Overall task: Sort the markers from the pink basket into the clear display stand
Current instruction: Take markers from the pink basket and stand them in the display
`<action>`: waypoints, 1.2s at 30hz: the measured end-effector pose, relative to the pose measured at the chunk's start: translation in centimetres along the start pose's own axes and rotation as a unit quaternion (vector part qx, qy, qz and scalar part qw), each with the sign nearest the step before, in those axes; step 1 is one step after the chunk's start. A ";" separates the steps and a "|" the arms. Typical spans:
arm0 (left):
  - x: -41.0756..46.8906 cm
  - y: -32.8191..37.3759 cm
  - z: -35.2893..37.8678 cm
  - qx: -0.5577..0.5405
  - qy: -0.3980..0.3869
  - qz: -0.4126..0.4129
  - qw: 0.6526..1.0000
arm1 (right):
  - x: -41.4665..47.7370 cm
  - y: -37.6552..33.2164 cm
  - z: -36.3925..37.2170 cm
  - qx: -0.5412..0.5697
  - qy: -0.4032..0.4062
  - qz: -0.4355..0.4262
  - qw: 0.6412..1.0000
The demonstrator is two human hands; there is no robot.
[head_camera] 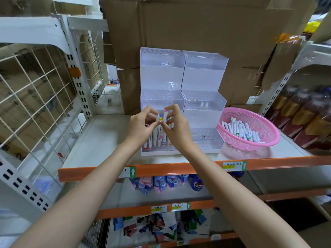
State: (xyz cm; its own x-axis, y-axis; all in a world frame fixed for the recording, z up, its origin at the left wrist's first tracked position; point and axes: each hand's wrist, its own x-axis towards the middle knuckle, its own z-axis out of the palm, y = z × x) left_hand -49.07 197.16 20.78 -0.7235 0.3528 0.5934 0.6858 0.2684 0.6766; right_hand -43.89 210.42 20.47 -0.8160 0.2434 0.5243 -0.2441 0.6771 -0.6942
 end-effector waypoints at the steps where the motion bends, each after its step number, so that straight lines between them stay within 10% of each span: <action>1: -0.1 -0.1 0.0 0.011 0.002 0.003 1.000 | 0.0 0.0 0.0 -0.002 0.000 0.000 1.000; 9: -0.3 -0.5 -0.2 0.173 -0.047 0.087 0.980 | -0.5 0.4 0.0 -0.028 -0.007 -0.017 0.999; 36: -1.0 -1.4 -0.1 0.226 -0.025 0.126 0.966 | -1.1 1.1 0.6 -0.064 -0.014 -0.018 0.998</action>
State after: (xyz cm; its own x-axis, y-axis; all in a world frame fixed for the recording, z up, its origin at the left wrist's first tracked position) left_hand -49.32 196.32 19.27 -0.5313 0.4988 0.6847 0.8129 0.5277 0.2463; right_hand -43.54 210.49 18.81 -0.8231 0.1993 0.5317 -0.2053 0.7686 -0.6059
